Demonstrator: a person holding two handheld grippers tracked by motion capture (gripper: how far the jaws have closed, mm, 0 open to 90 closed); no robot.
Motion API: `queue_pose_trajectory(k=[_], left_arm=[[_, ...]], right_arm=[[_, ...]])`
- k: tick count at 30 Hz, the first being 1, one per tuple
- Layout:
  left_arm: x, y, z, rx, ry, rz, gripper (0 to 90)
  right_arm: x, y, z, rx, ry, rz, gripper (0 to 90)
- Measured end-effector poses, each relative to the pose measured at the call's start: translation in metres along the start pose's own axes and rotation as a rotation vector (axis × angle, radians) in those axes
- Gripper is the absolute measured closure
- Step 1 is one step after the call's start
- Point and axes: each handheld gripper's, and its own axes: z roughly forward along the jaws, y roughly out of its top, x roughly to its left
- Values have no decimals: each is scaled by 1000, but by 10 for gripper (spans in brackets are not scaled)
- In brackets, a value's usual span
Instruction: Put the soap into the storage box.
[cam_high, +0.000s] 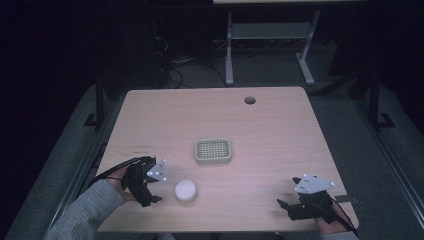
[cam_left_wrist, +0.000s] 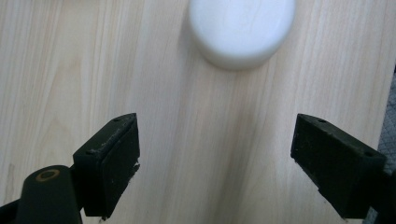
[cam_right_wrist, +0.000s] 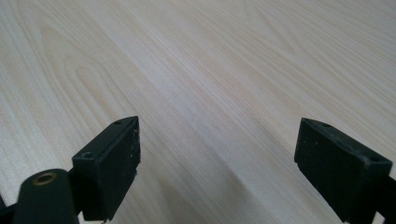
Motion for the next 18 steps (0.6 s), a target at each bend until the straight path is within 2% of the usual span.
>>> queue_pose_trajectory(k=[18], left_arm=[[-1, 24, 11, 7, -43, 30, 153]], right_arm=[[1, 0, -1, -9, 4, 5, 139]])
